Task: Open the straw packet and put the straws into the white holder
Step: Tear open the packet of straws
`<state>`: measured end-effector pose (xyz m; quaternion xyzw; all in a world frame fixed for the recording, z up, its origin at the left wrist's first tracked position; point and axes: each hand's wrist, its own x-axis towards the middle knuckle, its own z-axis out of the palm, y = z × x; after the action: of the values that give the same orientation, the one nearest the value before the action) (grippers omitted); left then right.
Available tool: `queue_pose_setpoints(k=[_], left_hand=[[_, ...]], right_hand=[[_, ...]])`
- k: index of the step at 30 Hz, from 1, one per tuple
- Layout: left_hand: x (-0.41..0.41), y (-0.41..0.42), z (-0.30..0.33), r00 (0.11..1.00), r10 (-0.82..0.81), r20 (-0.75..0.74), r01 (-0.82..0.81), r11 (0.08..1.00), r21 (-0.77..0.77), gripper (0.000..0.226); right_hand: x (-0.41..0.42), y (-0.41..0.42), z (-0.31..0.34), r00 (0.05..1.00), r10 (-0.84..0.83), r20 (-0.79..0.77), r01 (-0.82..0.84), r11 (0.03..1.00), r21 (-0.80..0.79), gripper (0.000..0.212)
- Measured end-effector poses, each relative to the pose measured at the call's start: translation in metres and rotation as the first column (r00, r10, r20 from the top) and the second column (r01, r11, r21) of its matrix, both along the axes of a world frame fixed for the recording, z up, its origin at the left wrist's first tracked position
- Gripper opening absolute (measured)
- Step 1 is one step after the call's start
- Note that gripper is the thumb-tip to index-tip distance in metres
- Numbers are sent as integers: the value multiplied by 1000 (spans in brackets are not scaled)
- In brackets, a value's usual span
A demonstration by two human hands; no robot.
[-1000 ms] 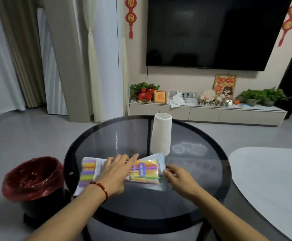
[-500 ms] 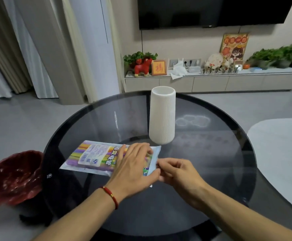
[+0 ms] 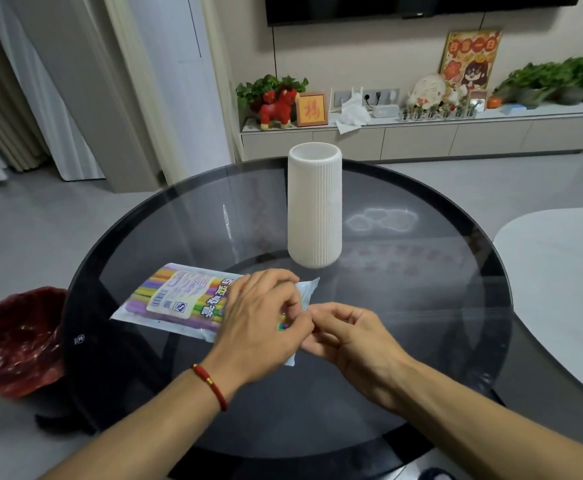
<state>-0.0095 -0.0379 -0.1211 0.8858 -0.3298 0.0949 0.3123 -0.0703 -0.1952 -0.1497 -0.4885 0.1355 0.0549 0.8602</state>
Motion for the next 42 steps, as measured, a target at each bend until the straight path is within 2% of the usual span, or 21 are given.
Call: queue_pose_setpoints(k=[5, 8, 9, 12, 15, 18, 20, 23, 26, 28, 29, 31, 33, 36, 38, 39, 41, 42], left_hand=[[-2, 2, 7, 996, -17, -92, 27, 993, 112, 24], [-6, 4, 16, 987, -66, -144, 101, 963, 251, 20], [-9, 4, 19, 986, -84, -147, 125, 948, 293, 21], [-16, 4, 28, 982, -104, -160, 148, 944, 294, 22], [-18, 4, 32, 978, -144, -151, 186, 932, 310, 15], [-17, 4, 32, 976, -159, -147, 201, 916, 347, 7], [-13, 7, 36, 983, -118, -144, 158, 938, 309, 7], [-6, 16, 43, 992, -85, -91, 99, 982, 160, 30], [-9, 16, 40, 996, -26, -79, 37, 990, 134, 22], [-9, 12, 35, 997, 14, -74, -4, 991, 134, 16], [-8, 11, 34, 997, 26, -71, -17, 992, 122, 14], [-4, 11, 31, 998, 32, -59, -26, 994, 102, 11], [-3, 11, 28, 998, 31, -62, -26, 995, 92, 10], [-1, 9, 22, 999, 10, -50, -4, 994, 110, 6], [4, 11, 19, 994, -80, -75, 94, 973, 209, 8], [8, 14, 19, 981, -115, -158, 153, 956, 250, 11], [13, 25, 22, 922, -112, -371, 227, 933, 281, 33], [15, 30, 23, 907, -101, -409, 248, 912, 326, 57]], right_hand=[[1, 1, 2, 999, 32, -25, -35, 995, -98, 17], [-3, 6, 9, 998, 63, -12, -64, 962, -265, 17], [-4, 8, 12, 997, 79, -2, -75, 947, -313, 23], [-4, 12, 18, 992, 124, -12, -119, 919, -376, 38], [0, 13, 21, 989, 146, -21, -143, 910, -389, 34], [3, 10, 21, 989, 149, 18, -119, 852, -510, 37], [2, 4, 20, 987, 158, 7, -112, 727, -678, 37], [3, -5, 19, 988, 152, -40, -113, 510, -853, 34], [3, -3, 19, 993, 108, -39, -69, 292, -954, 31], [-2, 7, 20, 994, 71, 84, 74, 133, -988, 32], [-5, 11, 19, 980, 76, 185, 179, 89, -980, 34], [-10, 19, 20, 925, 135, 355, 347, 80, -934, 29], [-11, 21, 20, 895, 188, 404, 395, 85, -915, 26], [-7, 13, 14, 910, 249, 333, 291, 189, -938, 41], [-5, 6, 9, 924, 270, 271, 231, 171, -958, 42], [-4, 3, 6, 927, 278, 252, 216, 155, -964, 41], [-2, 0, 2, 926, 286, 246, 205, 167, -964, 42], [-1, -1, 1, 924, 289, 250, 203, 181, -962, 43]])
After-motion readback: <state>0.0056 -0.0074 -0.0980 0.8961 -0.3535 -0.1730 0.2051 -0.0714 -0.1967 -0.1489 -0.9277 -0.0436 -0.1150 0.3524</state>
